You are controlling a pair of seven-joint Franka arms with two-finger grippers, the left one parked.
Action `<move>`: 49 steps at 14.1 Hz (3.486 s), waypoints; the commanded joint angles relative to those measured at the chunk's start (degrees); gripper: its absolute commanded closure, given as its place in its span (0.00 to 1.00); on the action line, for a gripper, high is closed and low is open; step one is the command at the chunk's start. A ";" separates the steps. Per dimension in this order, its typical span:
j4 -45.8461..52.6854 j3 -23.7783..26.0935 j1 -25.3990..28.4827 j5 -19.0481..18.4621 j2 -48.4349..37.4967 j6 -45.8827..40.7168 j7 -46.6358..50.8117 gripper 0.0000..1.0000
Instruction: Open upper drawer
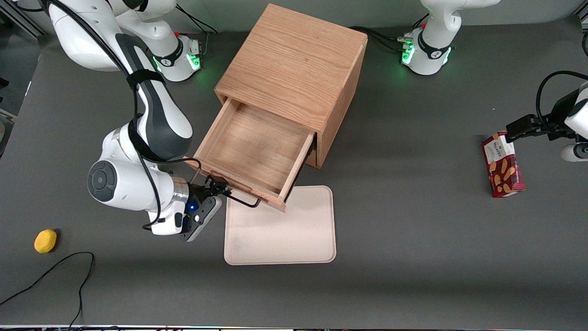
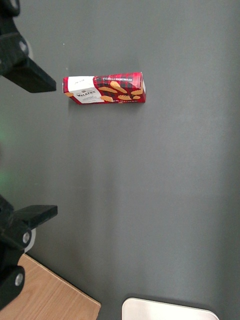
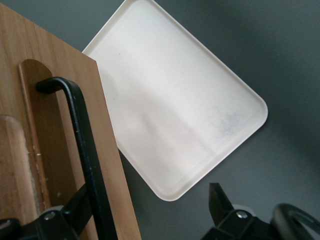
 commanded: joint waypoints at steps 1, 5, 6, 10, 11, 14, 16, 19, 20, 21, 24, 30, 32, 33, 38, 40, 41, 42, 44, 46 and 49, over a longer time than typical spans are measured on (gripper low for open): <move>3.85 0.26 -0.84 1.80 2.53 0.31 -1.57 0.00; 5.08 0.17 -0.93 1.72 3.05 0.40 -1.83 0.00; 5.52 0.17 -0.93 1.72 3.32 0.40 -1.83 0.00; 6.67 0.17 -1.63 1.80 4.20 1.10 -2.71 0.00; 6.67 0.17 -1.63 1.80 4.20 1.28 -3.06 0.00; 6.67 0.26 -1.63 1.80 4.55 2.76 -4.02 0.00; 6.67 0.26 -1.63 1.80 4.55 3.47 -5.69 0.00; 6.75 0.26 -2.24 1.72 4.55 3.65 -5.96 0.00; 6.75 0.26 -2.42 1.72 4.64 3.65 -5.96 0.00; 6.93 0.26 -2.51 1.72 4.81 3.74 -6.31 0.00; 7.19 0.26 -3.21 1.72 4.90 3.74 -7.89 0.00; 8.16 0.26 -3.39 1.72 4.90 4.00 -7.46 0.00; 8.16 0.26 -3.39 1.72 4.38 3.30 -7.11 0.00; 8.25 0.17 -3.39 1.72 3.85 2.43 -6.93 0.00; 9.39 0.00 -3.39 1.19 2.36 -3.54 -5.52 0.00; 9.13 -0.09 -4.52 0.84 0.96 -5.48 -5.17 0.00; 8.78 -1.14 -4.79 0.75 -0.36 -6.97 -3.26 0.00; 8.69 -2.89 -4.80 0.75 -1.33 -8.64 0.24 0.00; 8.42 -5.62 -4.80 0.84 -3.26 -14.07 4.40 0.00; 7.20 -9.65 -4.18 0.58 -5.98 -17.08 5.02 0.00; -0.78 -11.78 -4.09 -3.80 -13.70 -17.62 9.84 0.00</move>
